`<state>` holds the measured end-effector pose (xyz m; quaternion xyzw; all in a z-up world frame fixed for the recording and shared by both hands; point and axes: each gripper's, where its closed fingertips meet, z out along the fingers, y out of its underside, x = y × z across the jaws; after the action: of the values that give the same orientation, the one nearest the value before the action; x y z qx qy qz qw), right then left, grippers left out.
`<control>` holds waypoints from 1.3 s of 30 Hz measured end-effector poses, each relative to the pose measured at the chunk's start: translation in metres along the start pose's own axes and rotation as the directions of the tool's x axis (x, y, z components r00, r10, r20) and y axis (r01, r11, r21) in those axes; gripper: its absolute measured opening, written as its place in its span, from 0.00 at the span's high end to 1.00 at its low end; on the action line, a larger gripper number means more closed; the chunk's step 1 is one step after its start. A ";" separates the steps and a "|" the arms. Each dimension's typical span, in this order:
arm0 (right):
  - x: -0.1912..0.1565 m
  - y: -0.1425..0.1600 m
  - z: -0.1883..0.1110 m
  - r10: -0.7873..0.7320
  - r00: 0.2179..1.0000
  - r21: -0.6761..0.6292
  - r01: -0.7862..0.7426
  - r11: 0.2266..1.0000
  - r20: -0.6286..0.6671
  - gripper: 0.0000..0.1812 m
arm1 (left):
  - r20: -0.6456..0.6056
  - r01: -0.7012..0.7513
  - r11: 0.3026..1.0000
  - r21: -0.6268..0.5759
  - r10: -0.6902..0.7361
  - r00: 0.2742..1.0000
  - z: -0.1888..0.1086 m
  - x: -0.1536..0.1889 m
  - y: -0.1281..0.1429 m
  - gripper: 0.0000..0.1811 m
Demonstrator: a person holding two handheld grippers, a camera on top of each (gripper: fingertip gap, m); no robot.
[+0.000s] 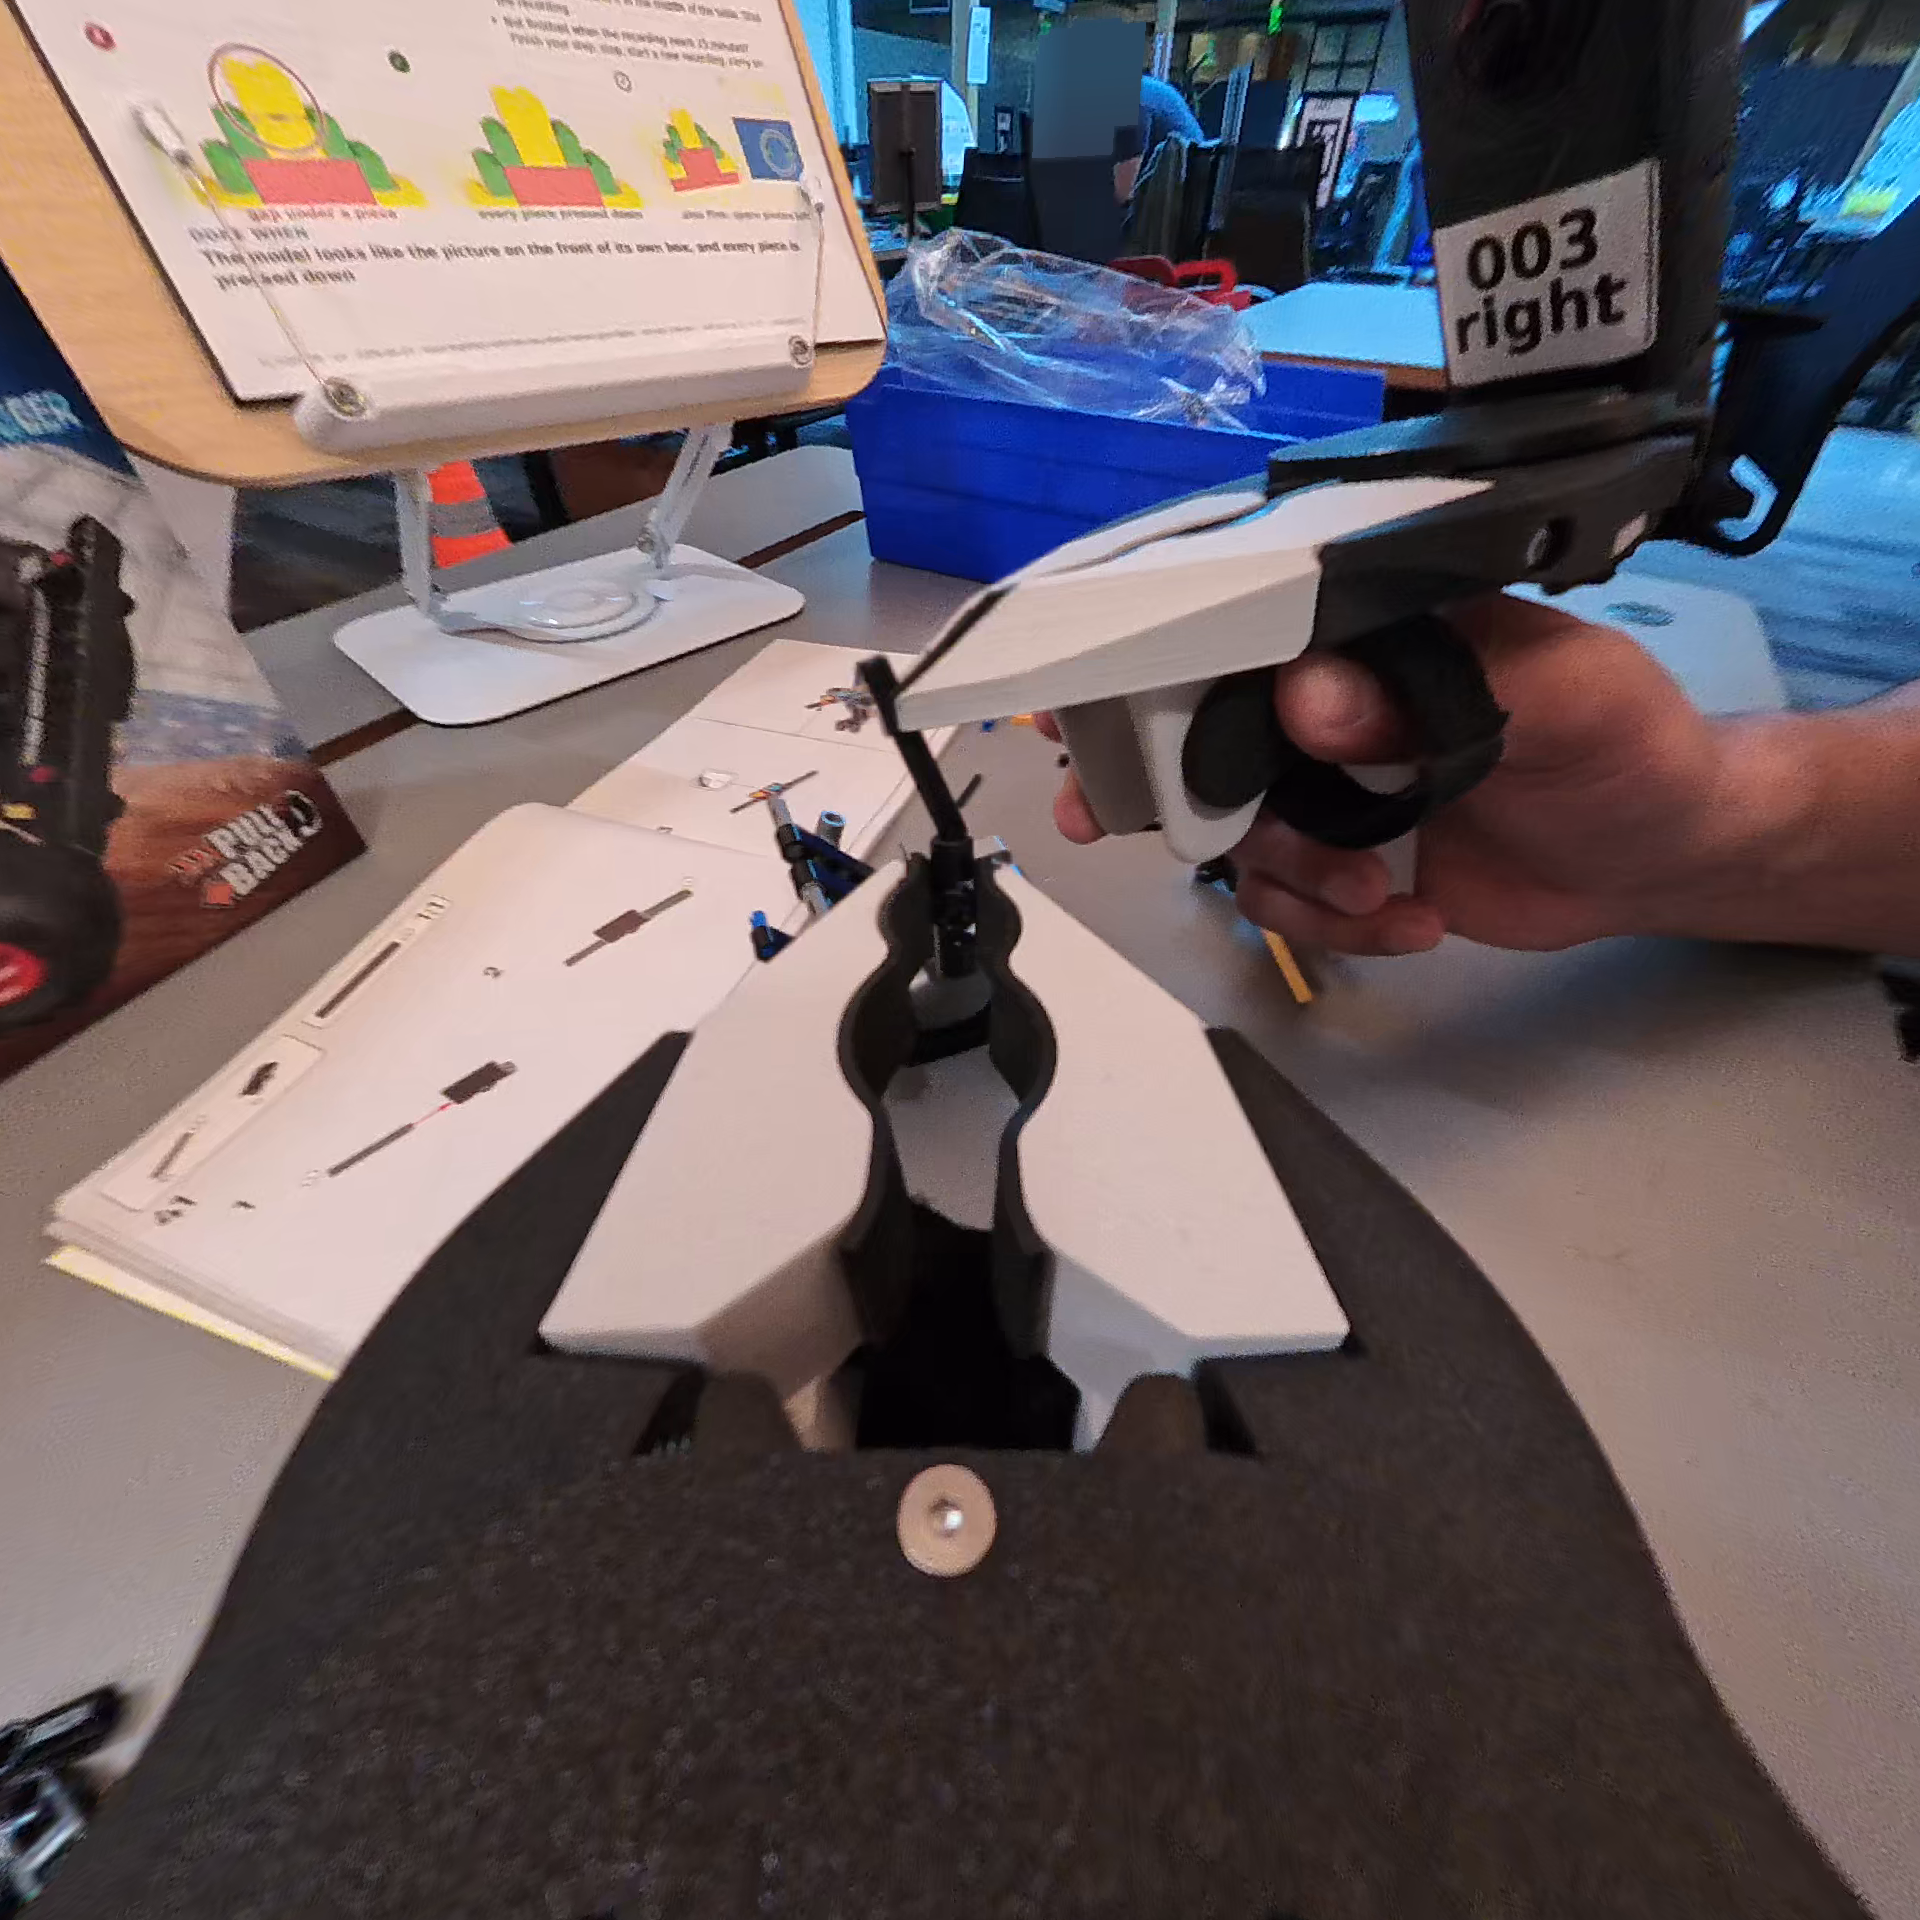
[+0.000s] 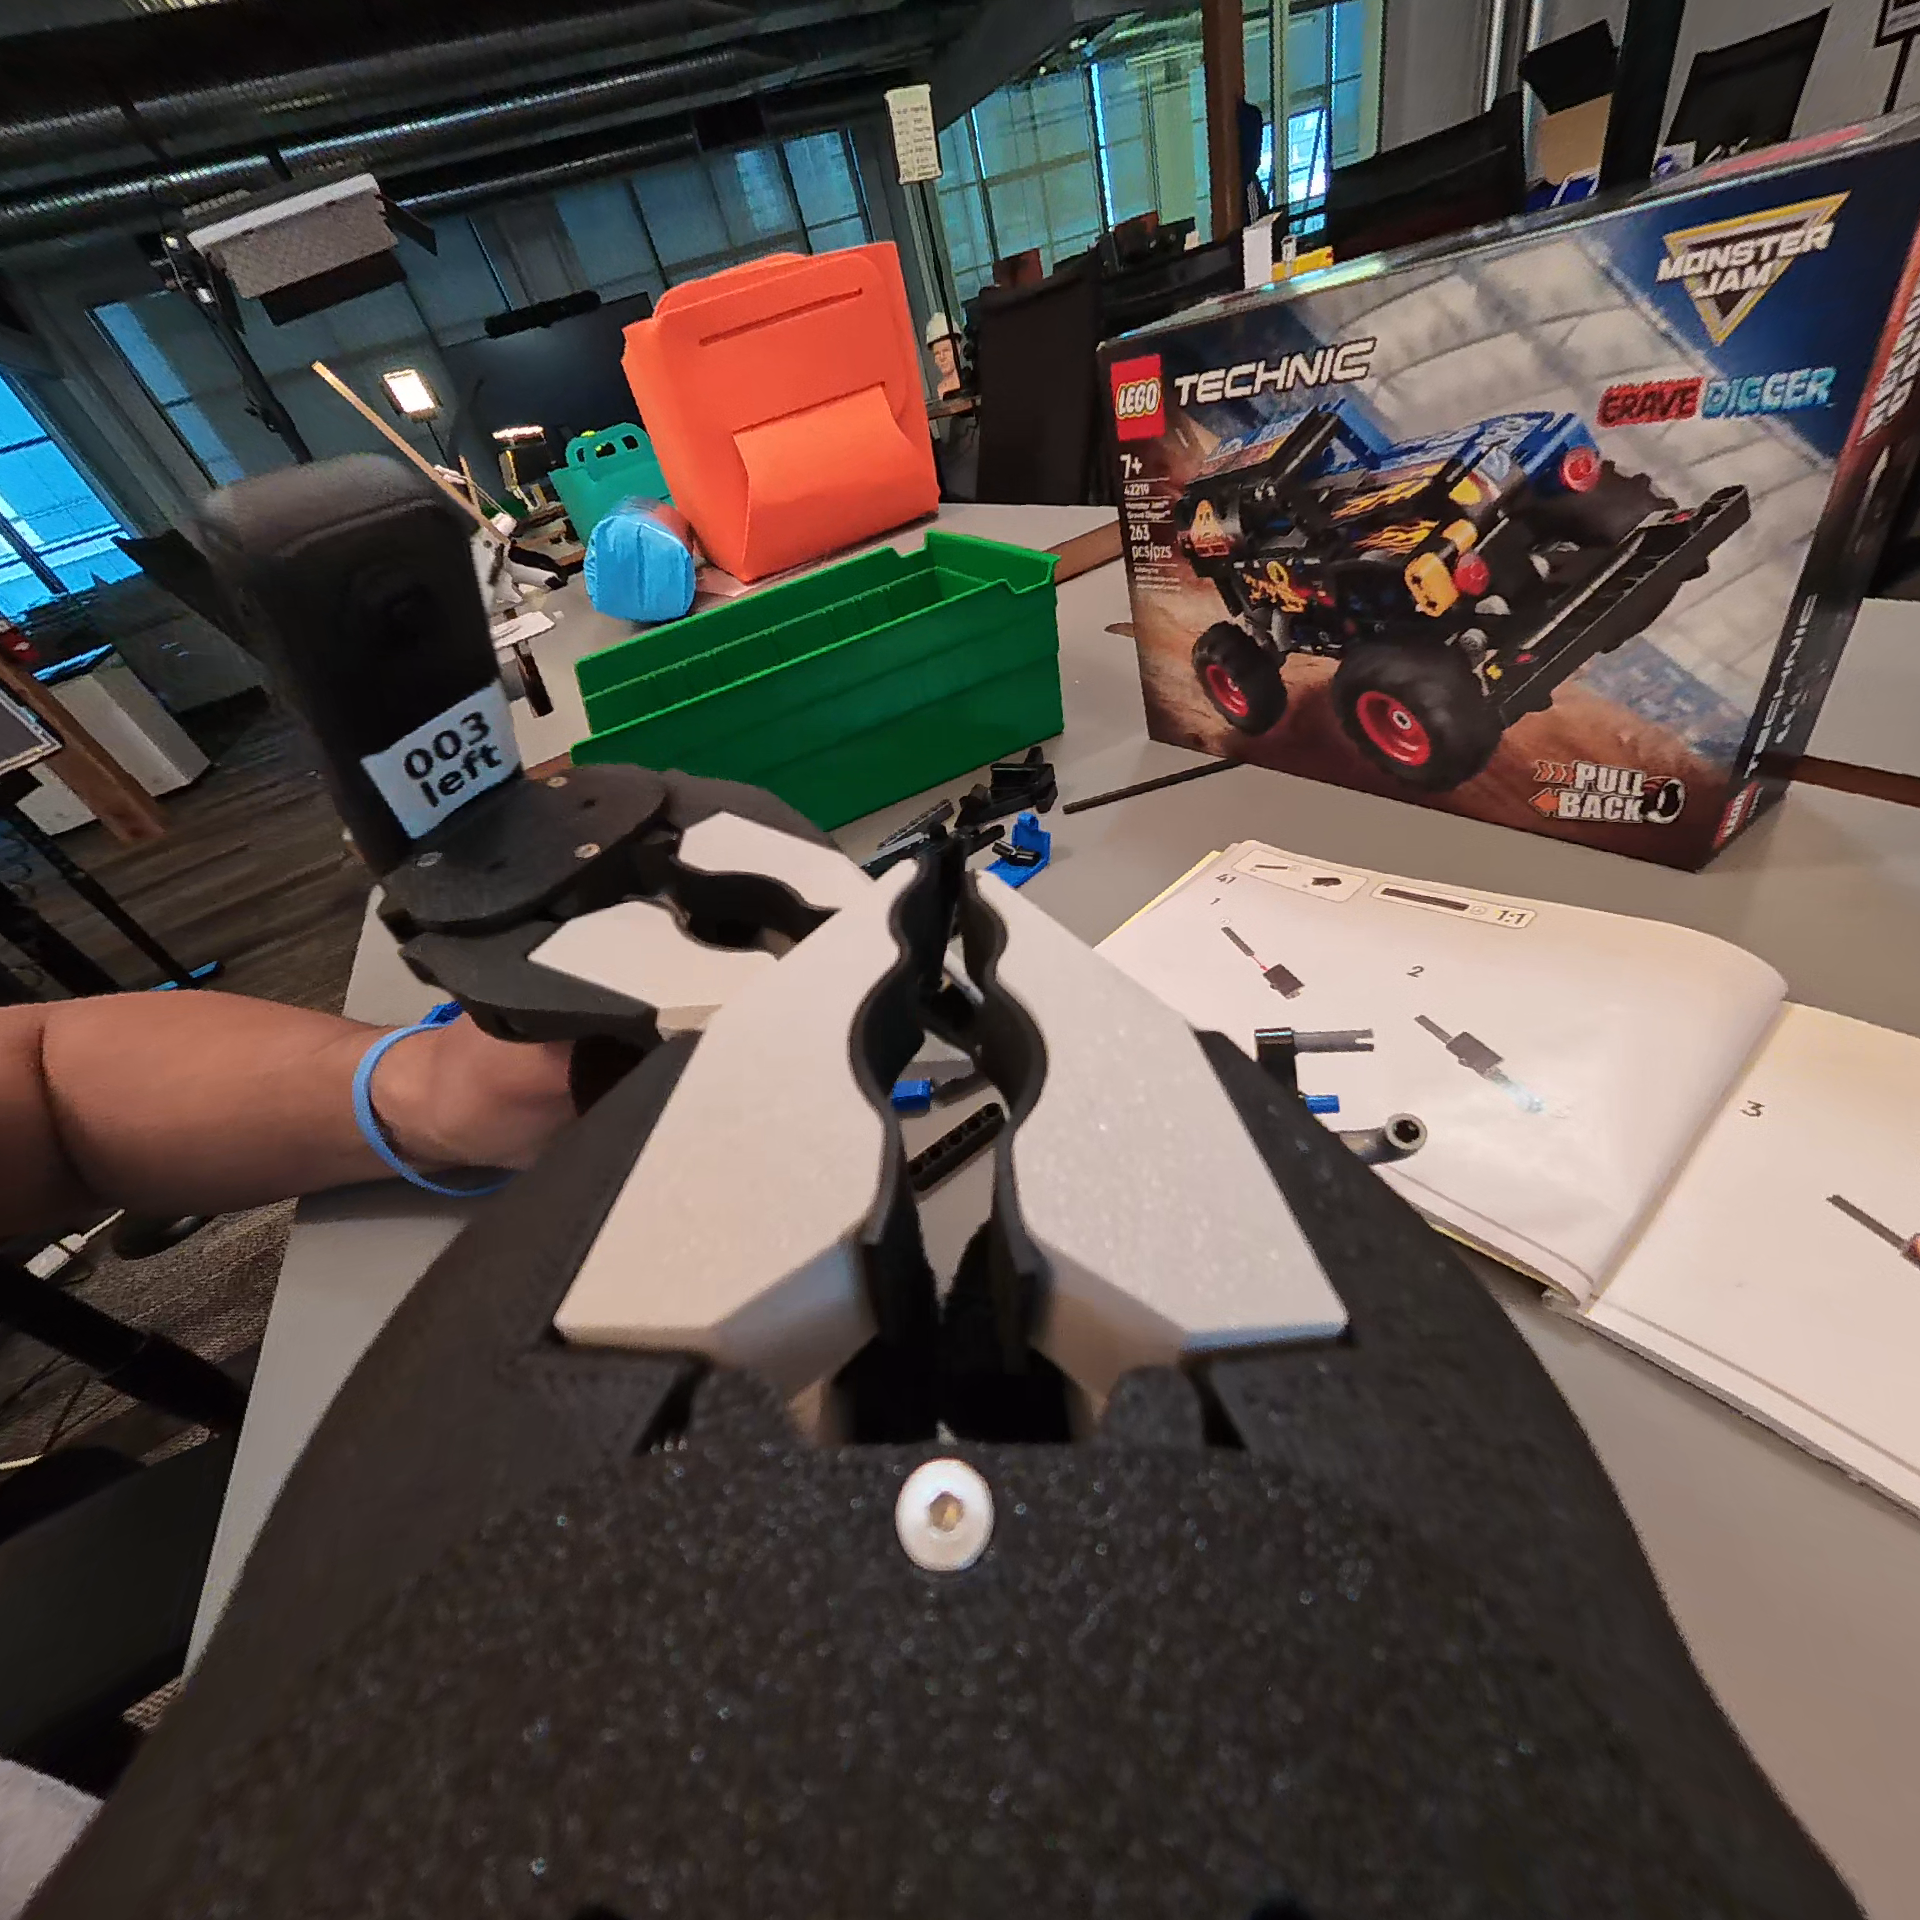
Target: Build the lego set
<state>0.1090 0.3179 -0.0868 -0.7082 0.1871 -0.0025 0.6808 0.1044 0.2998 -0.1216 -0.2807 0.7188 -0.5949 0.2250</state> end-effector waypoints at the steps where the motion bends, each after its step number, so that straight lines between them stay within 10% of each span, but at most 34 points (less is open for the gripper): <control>1: 0.000 0.000 0.000 -0.002 1.000 0.002 0.002 1.000 -0.001 1.00 | -0.019 0.029 1.000 0.006 -0.028 0.999 0.000 0.001 0.000 0.97; 39: -0.001 -0.005 0.001 -0.016 1.000 0.018 0.016 1.000 -0.009 0.99 | -0.065 0.164 0.986 0.037 -0.162 0.985 -0.004 -0.005 -0.005 0.97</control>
<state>0.1101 0.3193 -0.0818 -0.7036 0.1843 -0.0126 0.6862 0.1064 0.3052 -0.1160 -0.3152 0.6873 -0.6348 0.1592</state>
